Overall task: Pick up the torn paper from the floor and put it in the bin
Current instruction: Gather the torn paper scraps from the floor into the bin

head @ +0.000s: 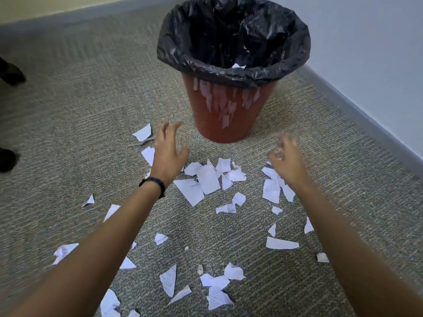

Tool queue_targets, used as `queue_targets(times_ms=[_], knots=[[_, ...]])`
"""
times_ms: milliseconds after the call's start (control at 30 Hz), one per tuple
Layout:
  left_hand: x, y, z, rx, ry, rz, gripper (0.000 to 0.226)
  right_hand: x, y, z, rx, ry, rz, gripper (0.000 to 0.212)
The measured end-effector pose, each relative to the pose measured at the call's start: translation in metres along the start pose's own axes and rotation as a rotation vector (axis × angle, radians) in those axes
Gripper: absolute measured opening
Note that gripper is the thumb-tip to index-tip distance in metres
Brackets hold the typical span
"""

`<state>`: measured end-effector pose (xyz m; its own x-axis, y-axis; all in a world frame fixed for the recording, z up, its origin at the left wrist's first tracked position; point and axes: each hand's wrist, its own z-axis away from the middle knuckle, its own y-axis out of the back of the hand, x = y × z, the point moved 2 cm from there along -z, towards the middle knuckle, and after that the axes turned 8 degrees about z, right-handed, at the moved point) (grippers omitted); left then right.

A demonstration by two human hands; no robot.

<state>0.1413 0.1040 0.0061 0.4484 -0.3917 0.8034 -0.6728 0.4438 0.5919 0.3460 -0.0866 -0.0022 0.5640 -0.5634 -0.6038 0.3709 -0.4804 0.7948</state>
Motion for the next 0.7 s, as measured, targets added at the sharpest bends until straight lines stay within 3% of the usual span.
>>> queue_targets(times_ms=[100,233,433,700], knots=[[-0.033,-0.019,0.004,-0.256,0.137,-0.111,0.079,0.014,-0.041,0.004,-0.355,-0.055,0.055,0.065],[-0.055,-0.042,0.003,-0.500,0.199,-0.318,0.105,0.015,-0.081,0.004,-0.568,-0.067,0.074,0.086],[-0.065,-0.069,0.002,-0.628,0.264,-0.333,0.113,-0.007,-0.116,0.002,-0.620,0.061,0.191,0.094],[-0.065,-0.071,0.016,-0.499,0.125,-0.333,0.076,-0.050,-0.134,0.020,-0.551,0.213,0.388,0.070]])
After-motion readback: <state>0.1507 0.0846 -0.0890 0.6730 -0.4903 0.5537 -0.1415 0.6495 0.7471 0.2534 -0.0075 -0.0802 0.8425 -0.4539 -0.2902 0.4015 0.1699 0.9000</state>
